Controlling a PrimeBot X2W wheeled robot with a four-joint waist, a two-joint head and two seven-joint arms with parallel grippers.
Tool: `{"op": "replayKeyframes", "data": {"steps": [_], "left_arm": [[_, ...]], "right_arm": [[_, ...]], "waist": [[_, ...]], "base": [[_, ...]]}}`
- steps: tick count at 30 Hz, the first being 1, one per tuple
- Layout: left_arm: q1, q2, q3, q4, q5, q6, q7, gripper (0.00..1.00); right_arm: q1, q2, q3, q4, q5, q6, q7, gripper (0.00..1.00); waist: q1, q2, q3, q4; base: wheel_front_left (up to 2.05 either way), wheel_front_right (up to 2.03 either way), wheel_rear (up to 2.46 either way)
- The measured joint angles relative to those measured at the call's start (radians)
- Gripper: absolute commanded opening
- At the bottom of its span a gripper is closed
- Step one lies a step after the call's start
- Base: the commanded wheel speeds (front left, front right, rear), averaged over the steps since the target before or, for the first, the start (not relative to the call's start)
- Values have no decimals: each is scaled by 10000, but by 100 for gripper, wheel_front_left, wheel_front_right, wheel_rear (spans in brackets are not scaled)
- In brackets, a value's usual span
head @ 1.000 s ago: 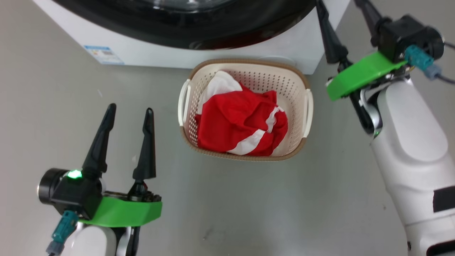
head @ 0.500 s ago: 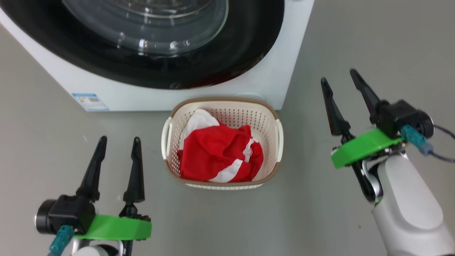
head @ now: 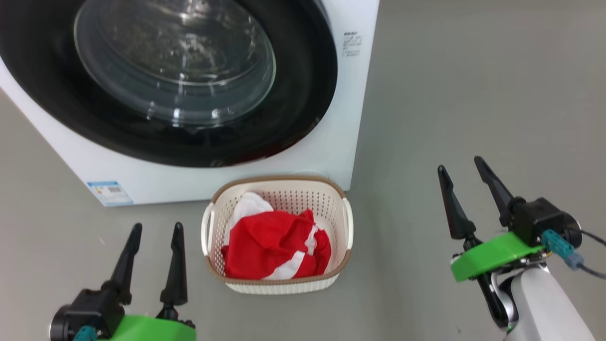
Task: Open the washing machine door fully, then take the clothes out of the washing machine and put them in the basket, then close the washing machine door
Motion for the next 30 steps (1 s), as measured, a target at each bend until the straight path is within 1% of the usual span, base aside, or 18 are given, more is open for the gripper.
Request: {"op": "replayKeyframes", "data": {"steps": [6, 16, 21, 30], "left_arm": [[412, 35, 92, 40, -15, -79, 0, 100], [706, 59, 251, 29, -15, -173, 0, 100], [960, 79, 307, 42, 6, -173, 0, 100], [1026, 84, 395, 35, 0, -188, 0, 100]], "right_arm": [[629, 27, -33, -568, 82, 0, 0, 100], [1551, 46, -194, -1484, 77, 0, 0, 100], [1934, 61, -240, -1595, 75, 0, 0, 100], [2048, 75, -209, -1657, 75, 0, 0, 100]], "waist": [[0, 0, -446, -171], [0, 0, -808, -305], [-1, 0, -970, -319], [0, 0, -1030, -274]], "base": [[0, 0, 0], [0, 0, 0], [0, 0, 0], [0, 0, 0]]}}
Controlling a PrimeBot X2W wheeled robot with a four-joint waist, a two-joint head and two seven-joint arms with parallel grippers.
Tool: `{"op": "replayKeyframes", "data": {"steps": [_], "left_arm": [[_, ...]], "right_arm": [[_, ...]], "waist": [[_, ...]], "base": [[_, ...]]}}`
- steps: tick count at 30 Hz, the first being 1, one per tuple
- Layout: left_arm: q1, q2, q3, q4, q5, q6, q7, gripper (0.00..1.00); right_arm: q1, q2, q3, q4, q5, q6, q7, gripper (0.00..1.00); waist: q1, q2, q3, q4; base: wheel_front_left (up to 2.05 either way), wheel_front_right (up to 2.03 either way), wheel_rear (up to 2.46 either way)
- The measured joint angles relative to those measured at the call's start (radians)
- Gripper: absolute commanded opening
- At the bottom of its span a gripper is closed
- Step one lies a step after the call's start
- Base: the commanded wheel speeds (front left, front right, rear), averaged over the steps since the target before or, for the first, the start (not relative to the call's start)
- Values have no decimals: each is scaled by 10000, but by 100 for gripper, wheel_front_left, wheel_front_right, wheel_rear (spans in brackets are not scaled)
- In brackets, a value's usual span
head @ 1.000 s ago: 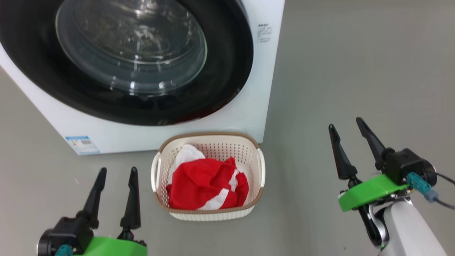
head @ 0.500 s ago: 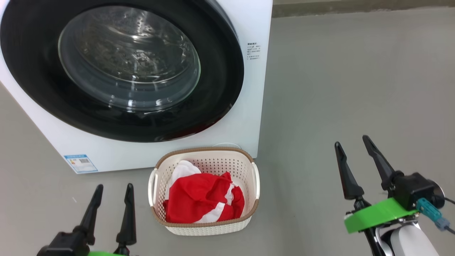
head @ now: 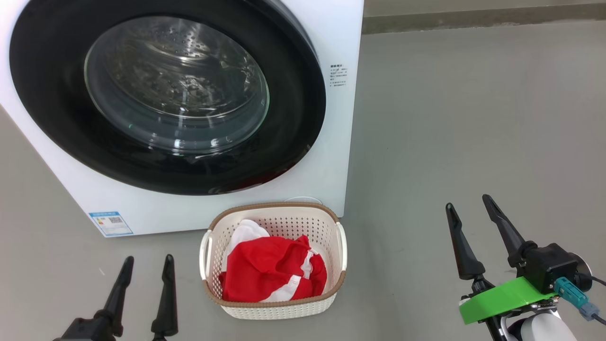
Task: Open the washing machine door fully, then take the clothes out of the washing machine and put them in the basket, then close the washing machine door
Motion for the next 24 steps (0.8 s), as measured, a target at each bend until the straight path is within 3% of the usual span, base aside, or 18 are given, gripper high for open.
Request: {"op": "replayKeyframes", "data": {"steps": [5, 6, 11, 24], "left_arm": [[2, -17, -77, 27, -67, -86, 2, 100], [21, -54, -82, 146, -67, -84, 17, 0], [336, -184, -123, 713, -228, -84, 165, 0], [328, -190, -94, 744, -1701, -84, 518, 0]], "right_arm": [[38, 8, 25, 46, 0, 0, -4, 100], [82, 23, 38, 167, 0, 0, 0, 0], [600, 155, 77, 750, 125, 0, 82, 0], [594, 151, -21, 740, 1661, 0, 458, 0]], "waist": [[0, 0, -95, 36], [0, 0, -96, 36], [1, 0, -95, 37], [2, 0, -72, 39]], "base": [[0, 0, 0], [0, 0, 0], [0, 0, 0], [0, 0, 0]]}}
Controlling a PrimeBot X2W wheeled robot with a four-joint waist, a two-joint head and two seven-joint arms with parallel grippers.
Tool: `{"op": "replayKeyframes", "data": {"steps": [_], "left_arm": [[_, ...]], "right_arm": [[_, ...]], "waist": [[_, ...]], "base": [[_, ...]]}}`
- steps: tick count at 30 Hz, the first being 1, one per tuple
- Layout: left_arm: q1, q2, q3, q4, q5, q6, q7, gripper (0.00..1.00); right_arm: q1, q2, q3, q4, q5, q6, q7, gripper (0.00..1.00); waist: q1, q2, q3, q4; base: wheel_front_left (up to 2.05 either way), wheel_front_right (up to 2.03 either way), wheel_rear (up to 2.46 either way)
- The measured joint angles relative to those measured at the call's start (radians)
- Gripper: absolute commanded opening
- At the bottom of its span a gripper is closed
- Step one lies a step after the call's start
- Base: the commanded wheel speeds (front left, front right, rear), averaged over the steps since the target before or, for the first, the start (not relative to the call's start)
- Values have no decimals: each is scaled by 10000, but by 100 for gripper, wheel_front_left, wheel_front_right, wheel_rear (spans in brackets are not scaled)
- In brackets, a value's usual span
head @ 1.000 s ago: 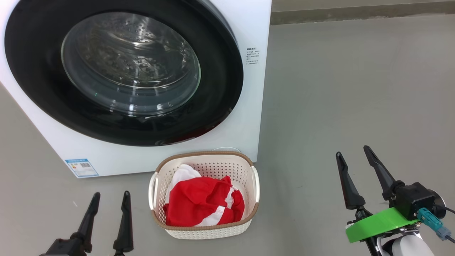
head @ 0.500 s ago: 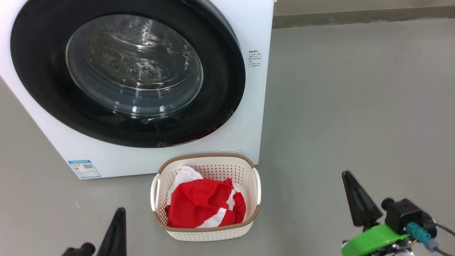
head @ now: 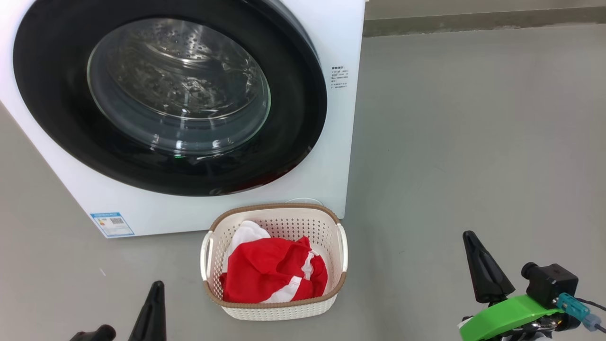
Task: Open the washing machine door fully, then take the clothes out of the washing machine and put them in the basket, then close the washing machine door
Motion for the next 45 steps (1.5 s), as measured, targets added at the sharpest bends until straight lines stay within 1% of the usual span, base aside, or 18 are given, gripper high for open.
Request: {"op": "replayKeyframes", "data": {"steps": [5, 25, 28, 45], "left_arm": [[-7, 2, 15, 13, -405, 0, 107, 0], [-145, 4, 98, 123, -2638, -8, 694, 0], [-226, 4, 109, 128, -2926, -84, 757, 0], [-392, 12, 215, 211, -4780, -117, 1250, 0]], "right_arm": [[-1, 0, -48, 0, 378, 0, 123, 0], [-17, -4, -276, 4, 2706, 0, 681, 0], [-25, -4, -313, 4, 2976, 0, 779, 0], [-42, -10, -527, 8, 4884, -2, 1306, 0]], "waist": [[0, 0, 7, 0], [-1, 0, 40, 3], [-1, 0, 45, 4], [-1, 0, 72, 7]], "base": [[0, 0, 0], [0, 0, 0], [0, 0, 0], [0, 0, 0]]}}
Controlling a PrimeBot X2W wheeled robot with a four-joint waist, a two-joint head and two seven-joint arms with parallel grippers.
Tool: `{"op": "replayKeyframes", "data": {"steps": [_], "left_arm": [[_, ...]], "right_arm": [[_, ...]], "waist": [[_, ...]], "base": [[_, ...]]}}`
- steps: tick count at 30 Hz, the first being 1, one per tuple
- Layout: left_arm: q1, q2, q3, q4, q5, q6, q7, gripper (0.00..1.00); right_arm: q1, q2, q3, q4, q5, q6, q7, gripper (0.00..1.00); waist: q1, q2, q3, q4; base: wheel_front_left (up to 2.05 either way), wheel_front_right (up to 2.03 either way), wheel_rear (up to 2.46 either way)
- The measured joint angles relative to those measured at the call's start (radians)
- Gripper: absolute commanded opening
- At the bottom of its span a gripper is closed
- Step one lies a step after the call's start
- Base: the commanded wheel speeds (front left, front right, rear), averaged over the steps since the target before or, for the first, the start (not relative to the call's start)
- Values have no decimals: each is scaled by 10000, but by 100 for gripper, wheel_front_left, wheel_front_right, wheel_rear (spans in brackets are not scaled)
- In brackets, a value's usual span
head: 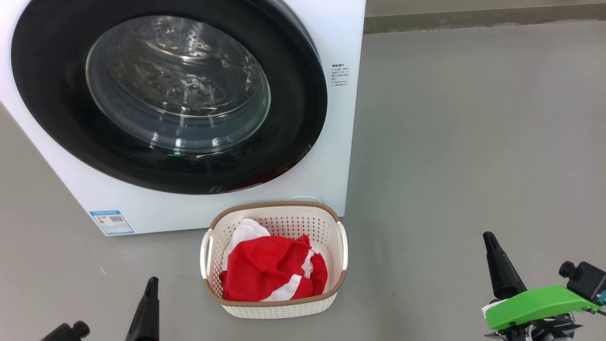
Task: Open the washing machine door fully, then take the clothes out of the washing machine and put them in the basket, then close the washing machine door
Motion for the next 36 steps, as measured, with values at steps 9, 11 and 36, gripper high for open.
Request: {"op": "replayKeyframes", "data": {"steps": [9, 11, 36], "left_arm": [[-65, 6, 48, 29, -1039, -48, 234, 0], [-74, 6, 61, 46, -1202, -52, 259, 0], [-296, 23, 184, 167, -4109, -148, 1024, 0]], "right_arm": [[-94, 0, -94, 6, 1009, 0, 257, 0], [-94, -2, -119, 8, 1220, 0, 291, 0], [-202, -15, -422, 23, 4146, -2, 1057, 0]], "waist": [[0, 0, 14, 1], [0, 0, 17, 2], [-1, 0, 59, 6]], "base": [[0, 0, 0], [0, 0, 0], [0, 0, 0]]}}
